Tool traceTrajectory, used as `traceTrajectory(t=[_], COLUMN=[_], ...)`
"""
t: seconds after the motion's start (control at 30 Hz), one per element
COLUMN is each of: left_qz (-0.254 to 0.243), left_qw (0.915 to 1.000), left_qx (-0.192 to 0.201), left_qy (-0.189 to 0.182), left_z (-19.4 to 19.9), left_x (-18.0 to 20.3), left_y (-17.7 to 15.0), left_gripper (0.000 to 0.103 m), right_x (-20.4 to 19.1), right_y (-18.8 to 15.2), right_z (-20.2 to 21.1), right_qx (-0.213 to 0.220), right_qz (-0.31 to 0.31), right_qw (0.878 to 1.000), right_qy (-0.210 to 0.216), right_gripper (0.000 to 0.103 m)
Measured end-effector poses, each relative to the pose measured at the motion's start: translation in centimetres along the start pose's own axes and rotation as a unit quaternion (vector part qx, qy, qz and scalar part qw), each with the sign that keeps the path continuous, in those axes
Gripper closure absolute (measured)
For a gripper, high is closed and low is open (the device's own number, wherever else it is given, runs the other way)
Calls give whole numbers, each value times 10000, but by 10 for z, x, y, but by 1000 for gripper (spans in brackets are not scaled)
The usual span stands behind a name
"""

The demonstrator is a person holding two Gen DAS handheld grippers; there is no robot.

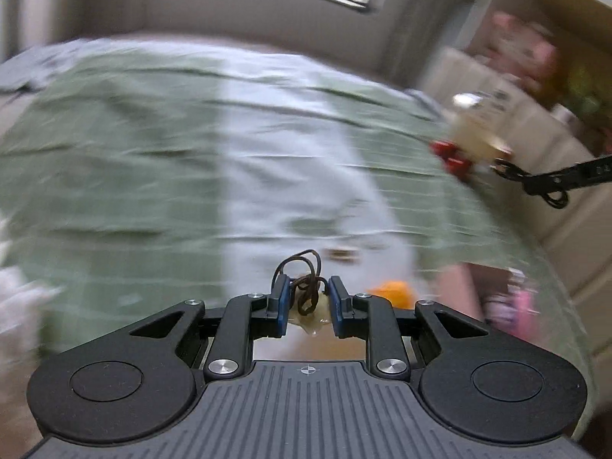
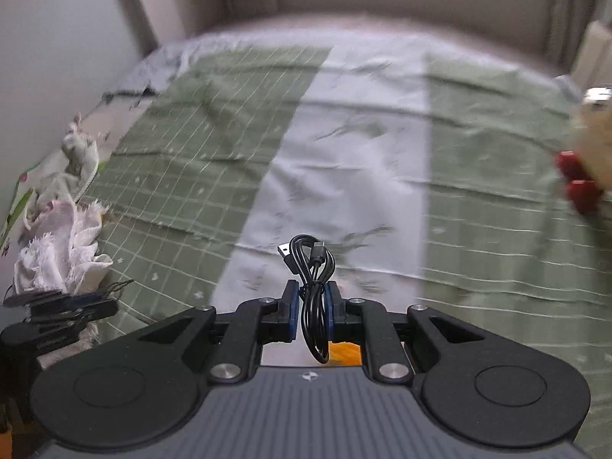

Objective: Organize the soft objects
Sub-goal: 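Drop the cable and keychain into the pink box with both tools, then grasp the beige comb from the bed with the left tool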

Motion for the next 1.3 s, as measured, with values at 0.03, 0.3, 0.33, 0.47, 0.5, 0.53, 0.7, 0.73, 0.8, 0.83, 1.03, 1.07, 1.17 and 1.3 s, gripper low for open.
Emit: traceTrajectory(t=[0.03,0.3,0.33,0.47,0.5,0.53,0.7,0.73,0.8,0.83,1.03,1.07,1.17,1.3], left_qz=[-141,-750,-766,-535,-529,-599,-810,-752,-636,-532,6,9,-425,-1839], left_qw=[9998,9875,9855,9799,9801,9811,9810,9805,9798,9809,9948,9959,9967,9752], left_qx=[-50,-647,-731,-1187,-1239,-1224,-1060,-1054,-1038,-945,-282,-304,-464,-1050], left_qy=[-148,-1226,-1324,-1514,-1456,-1376,-1410,-1480,-1589,-1617,-978,-852,-511,-642], left_z=[-6,-77,-88,-141,-152,-160,-166,-163,-157,-151,-115,-112,-113,-143], left_x=[23,181,193,214,213,214,206,203,199,193,140,130,111,108], left_y=[-4,-54,-63,-103,-112,-118,-126,-124,-113,-107,-48,-37,-2,37], left_gripper=[78,78,78,75,74,74,74,74,74,74,74,74,74,74], right_x=[13,106,114,130,127,124,101,95,86,83,74,72,65,54], right_y=[-12,-120,-136,-196,-207,-218,-256,-261,-263,-263,-245,-239,-227,-219], right_z=[14,67,65,33,23,11,-36,-39,-43,-43,-25,-20,-8,4], right_qx=[65,71,32,-155,-151,-127,-403,-435,-467,-465,-353,-336,-250,-107], right_qz=[-89,-1042,-1231,-1815,-1859,-1840,-1432,-1327,-1138,-1109,-1131,-1104,-1058,-1021], right_qw=[9999,9933,9914,9832,9824,9828,9889,9902,9924,9927,9929,9932,9938,9944], right_qy=[-90,-490,-433,-120,-74,-32,-25,-39,-83,-94,-128,-160,-245,-258], right_gripper=[90,90,89,89,89,89,82,81,70,67,50,50,49,45])
Point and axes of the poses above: each gripper's, at about its wrist camera, not at the fingertips, and z roughly against the way its jaws point, x to its right, y to its top, the point moved 5 cm from there along -z, roughly the way its jaws point, and after that the axes turned 14 degrees about z, right-handed, at the moved point
